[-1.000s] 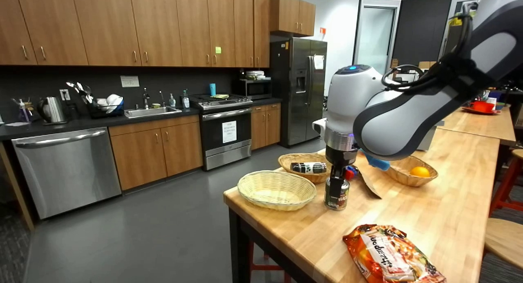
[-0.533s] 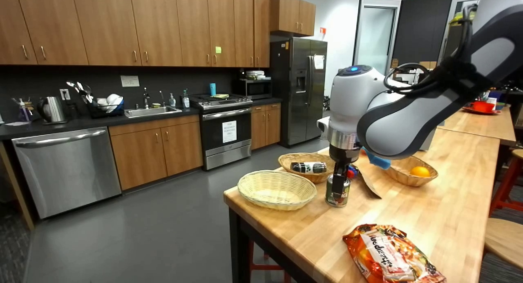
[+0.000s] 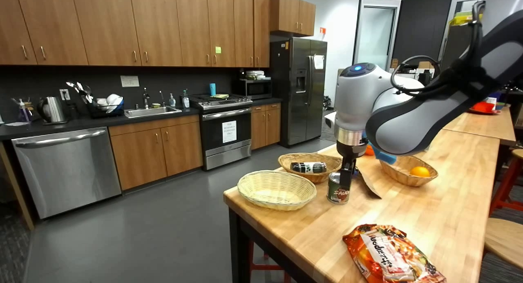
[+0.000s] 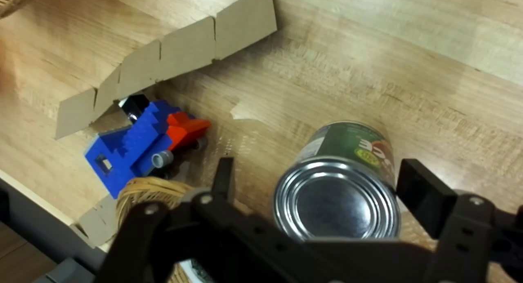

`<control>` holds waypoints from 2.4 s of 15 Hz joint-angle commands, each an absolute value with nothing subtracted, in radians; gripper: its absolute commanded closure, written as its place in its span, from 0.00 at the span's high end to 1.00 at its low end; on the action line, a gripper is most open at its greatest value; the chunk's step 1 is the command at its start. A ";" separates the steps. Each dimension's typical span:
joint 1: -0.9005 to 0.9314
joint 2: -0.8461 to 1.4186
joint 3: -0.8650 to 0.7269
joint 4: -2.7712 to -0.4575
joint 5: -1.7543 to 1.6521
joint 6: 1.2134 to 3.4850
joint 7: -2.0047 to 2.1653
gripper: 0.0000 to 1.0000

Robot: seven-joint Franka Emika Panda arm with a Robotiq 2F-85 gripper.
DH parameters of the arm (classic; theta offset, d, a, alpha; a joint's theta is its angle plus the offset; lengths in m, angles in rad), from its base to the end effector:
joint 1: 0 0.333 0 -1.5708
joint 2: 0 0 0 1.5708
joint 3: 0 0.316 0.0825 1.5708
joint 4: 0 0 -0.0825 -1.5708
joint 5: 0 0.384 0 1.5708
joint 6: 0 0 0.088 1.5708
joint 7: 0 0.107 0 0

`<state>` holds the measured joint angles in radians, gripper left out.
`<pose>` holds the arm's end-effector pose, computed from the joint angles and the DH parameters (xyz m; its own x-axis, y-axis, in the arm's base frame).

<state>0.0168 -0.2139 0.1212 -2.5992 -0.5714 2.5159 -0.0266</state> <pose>0.4326 0.0638 0.3402 0.8168 0.5766 0.0188 0.5244 -0.7556 0.3926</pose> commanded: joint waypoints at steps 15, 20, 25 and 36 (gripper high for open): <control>0.070 -0.138 0.106 -2.572 -0.340 2.606 -0.104 1.00; 0.101 -0.151 0.092 -2.565 -0.196 2.616 -0.243 1.00; 0.058 -0.202 0.095 -2.565 -0.294 2.564 -0.173 1.00; 0.029 -0.293 0.100 -2.553 -0.386 2.467 -0.120 1.00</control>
